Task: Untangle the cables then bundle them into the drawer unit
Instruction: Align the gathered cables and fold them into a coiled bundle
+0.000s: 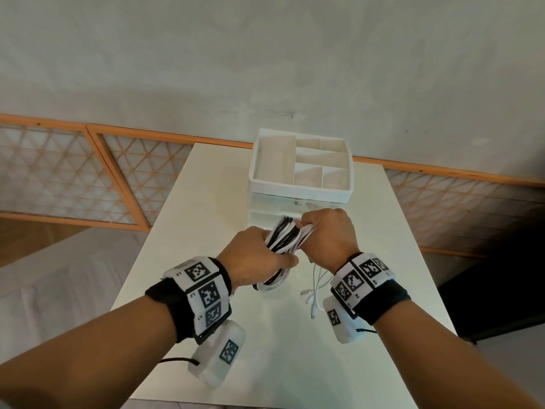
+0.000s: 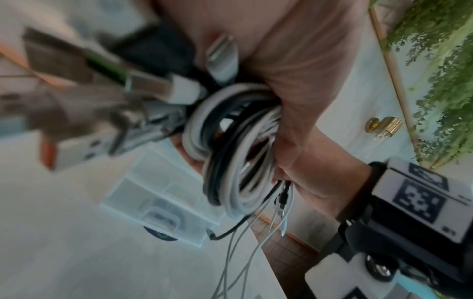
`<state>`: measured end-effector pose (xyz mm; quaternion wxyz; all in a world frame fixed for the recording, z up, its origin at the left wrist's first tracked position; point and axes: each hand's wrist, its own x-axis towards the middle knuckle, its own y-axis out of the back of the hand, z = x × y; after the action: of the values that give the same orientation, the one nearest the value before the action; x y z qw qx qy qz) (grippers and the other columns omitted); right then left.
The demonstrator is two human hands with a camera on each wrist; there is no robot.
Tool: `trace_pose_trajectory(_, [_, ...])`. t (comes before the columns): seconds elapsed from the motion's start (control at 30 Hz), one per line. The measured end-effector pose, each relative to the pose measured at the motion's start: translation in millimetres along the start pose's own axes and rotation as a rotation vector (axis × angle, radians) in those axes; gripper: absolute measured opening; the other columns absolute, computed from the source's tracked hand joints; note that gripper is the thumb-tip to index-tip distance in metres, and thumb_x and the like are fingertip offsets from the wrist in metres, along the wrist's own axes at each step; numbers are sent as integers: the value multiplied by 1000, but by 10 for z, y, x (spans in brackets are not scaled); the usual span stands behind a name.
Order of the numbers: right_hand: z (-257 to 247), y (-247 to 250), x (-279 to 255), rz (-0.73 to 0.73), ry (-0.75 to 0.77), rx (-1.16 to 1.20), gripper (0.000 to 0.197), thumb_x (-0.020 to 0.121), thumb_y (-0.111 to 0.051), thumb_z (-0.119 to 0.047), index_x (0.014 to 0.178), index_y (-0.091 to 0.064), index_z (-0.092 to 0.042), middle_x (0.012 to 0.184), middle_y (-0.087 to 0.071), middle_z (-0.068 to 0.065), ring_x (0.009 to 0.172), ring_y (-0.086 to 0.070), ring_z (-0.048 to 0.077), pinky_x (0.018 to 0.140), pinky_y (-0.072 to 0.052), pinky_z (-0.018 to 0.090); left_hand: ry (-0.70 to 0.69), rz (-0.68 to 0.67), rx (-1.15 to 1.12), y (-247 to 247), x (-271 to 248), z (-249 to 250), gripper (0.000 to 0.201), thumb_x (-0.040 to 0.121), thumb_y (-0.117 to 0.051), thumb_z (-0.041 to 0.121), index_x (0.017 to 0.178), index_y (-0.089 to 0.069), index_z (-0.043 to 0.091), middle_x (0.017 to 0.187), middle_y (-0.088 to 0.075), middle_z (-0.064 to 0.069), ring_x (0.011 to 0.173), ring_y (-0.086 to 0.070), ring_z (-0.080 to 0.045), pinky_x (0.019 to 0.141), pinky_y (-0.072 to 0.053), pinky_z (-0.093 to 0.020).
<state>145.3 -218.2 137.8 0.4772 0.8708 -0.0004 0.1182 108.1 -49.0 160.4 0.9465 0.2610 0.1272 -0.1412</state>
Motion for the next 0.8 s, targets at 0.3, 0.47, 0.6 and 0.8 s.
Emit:
trace_pose_trajectory(0.3, [23, 115, -18, -83, 122, 128, 29, 83, -68, -27, 59, -56, -16, 51, -52, -4, 51, -47, 12, 52, -42, 30, -112, -9, -134, 68, -80, -78, 13, 87, -59, 1, 81, -71, 2, 80, -75, -7, 68, -61, -11, 72, -49, -29])
trace_pose_trajectory(0.47, [189, 217, -46, -208, 48, 293, 21, 101, -54, -33, 91, -60, -15, 75, -68, 0, 65, -56, 5, 65, -42, 21, -31, 119, -415, 210, -15, -131, 14, 92, -62, 8, 78, -67, 7, 71, -70, -12, 68, -67, -21, 74, -54, -37])
trace_pose_trajectory(0.6, [-128, 60, -102, 42, 134, 451, 14, 102, -52, -16, 101, -64, -7, 71, -63, 1, 61, -57, 3, 59, -40, 8, 7, 190, -484, 75, 35, -56, 40, 81, -71, 54, 81, -62, 14, 69, -64, -2, 66, -67, -17, 71, -56, -35])
trace_pose_trajectory(0.8, [-404, -297, -274, 76, 331, 535, 28, 97, -46, 0, 121, -59, -1, 104, -63, 12, 95, -62, 27, 79, -53, 45, 7, 202, -692, 5, 46, 84, 83, 55, -81, 69, 110, -67, 8, 96, -76, -13, 86, -75, -25, 76, -62, -43])
